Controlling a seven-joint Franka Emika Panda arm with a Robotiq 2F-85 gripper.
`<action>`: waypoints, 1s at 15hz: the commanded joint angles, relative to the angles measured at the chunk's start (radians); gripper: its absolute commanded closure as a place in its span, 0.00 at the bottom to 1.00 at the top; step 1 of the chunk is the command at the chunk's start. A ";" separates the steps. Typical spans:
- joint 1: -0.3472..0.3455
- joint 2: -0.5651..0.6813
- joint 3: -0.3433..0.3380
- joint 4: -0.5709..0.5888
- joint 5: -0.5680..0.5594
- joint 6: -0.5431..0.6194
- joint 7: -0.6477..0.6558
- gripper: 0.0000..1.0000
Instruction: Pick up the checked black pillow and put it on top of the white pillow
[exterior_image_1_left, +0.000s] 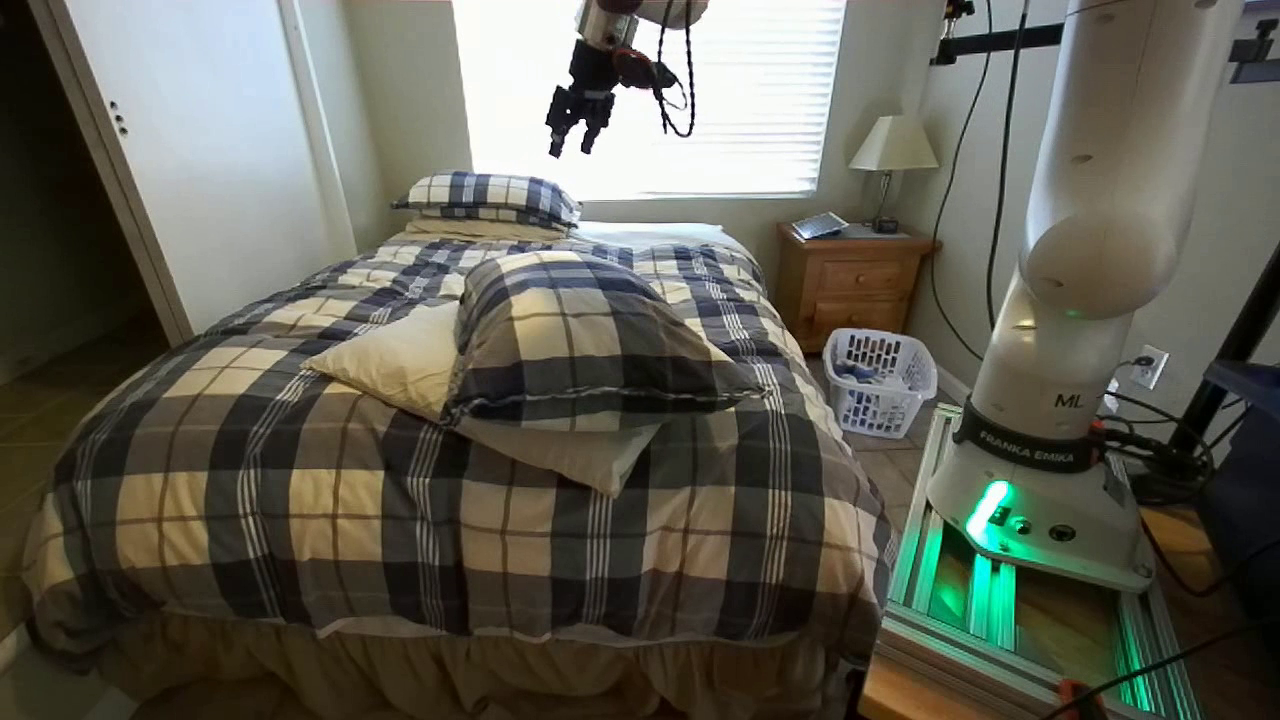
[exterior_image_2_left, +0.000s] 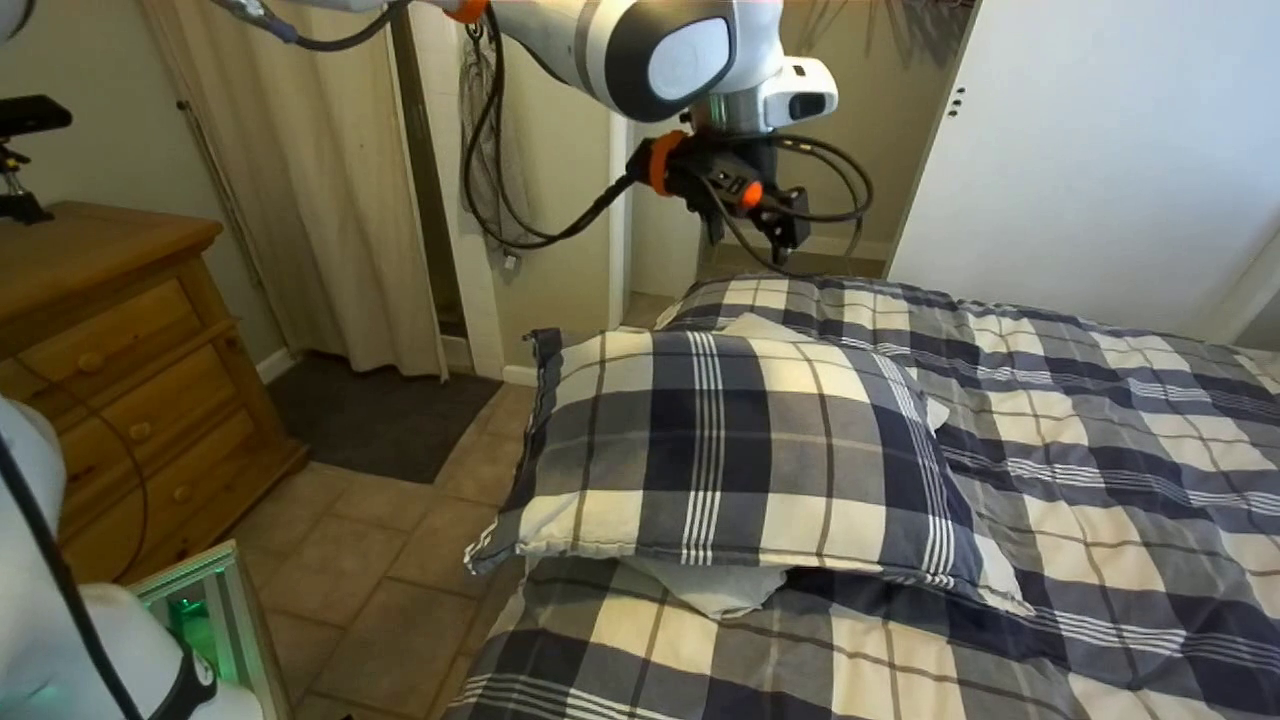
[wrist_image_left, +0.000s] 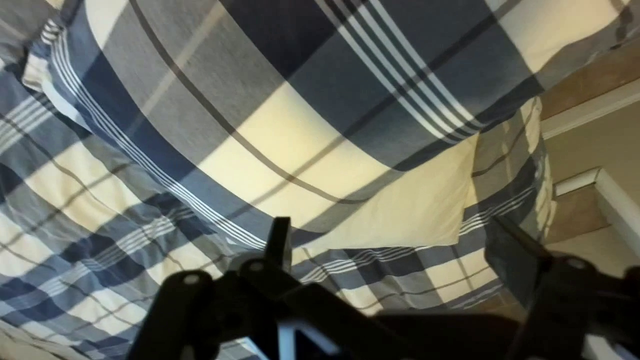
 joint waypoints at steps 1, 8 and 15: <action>-0.036 0.035 -0.037 0.002 0.051 0.001 0.098 0.00; -0.089 0.189 -0.070 0.073 0.164 -0.013 0.301 0.00; -0.102 0.342 -0.065 0.152 0.268 -0.015 0.518 0.00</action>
